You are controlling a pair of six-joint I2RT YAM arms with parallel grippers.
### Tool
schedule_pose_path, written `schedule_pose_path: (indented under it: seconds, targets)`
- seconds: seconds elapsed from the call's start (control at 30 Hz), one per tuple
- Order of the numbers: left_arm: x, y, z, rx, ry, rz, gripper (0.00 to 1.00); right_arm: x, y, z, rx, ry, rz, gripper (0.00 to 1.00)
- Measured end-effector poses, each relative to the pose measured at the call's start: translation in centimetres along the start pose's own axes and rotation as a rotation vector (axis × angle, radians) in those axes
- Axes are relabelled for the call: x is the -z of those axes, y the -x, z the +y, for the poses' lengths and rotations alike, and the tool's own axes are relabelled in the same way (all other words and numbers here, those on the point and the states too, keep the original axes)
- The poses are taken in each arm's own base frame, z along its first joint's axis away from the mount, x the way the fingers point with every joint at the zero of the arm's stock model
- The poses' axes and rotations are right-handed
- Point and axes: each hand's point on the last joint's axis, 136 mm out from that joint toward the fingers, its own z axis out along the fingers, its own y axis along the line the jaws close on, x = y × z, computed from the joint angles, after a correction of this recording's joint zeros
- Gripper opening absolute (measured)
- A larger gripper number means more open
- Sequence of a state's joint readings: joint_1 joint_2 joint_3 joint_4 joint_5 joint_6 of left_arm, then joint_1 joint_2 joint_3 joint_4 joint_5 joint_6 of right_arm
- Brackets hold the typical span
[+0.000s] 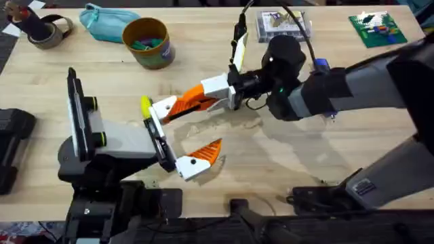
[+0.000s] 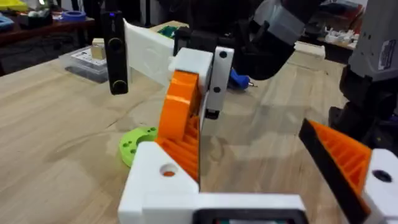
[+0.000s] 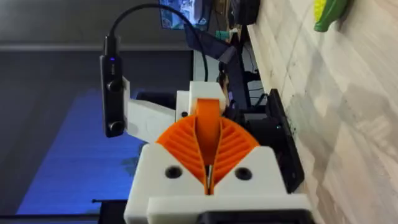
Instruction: Pick up the gripper from the table and insert it into the empty holder that is missing its gripper. Then pick up a screw, insert it into the mounting hole, and use the screwdriver to tighten it. Finally, clean up the table by picking up the vegetable and placing it into the bucket.
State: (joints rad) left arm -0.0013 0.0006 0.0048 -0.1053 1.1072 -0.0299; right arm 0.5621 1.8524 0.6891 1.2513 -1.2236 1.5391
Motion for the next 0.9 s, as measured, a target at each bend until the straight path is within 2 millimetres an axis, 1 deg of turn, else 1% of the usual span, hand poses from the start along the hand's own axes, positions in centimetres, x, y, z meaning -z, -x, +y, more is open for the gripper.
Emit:
schedule_pose_path:
  seconds: [0.77,0.8,0.83,0.87,0.9]
  targets:
    - [0.00,0.00,0.01,0.000,0.001,0.000,0.983,-0.02,-0.02,-0.01,0.002,0.000,0.001,0.019]
    - [0.00,0.00,0.01,0.000,0.001,0.000,0.983,-0.02,-0.02,-0.02,0.002,0.000,0.001,0.051]
    - [0.00,0.00,0.00,-0.001,0.000,0.000,0.983,-0.03,-0.03,-0.04,0.001,-0.001,0.001,0.131]
    - [0.00,0.00,-0.02,0.000,-0.001,0.000,0.983,-0.08,-0.06,-0.04,0.000,-0.001,0.002,0.237]
    - [0.00,-0.01,-0.05,0.000,-0.003,0.000,0.983,-0.20,-0.14,-0.04,0.002,-0.001,0.005,0.370]
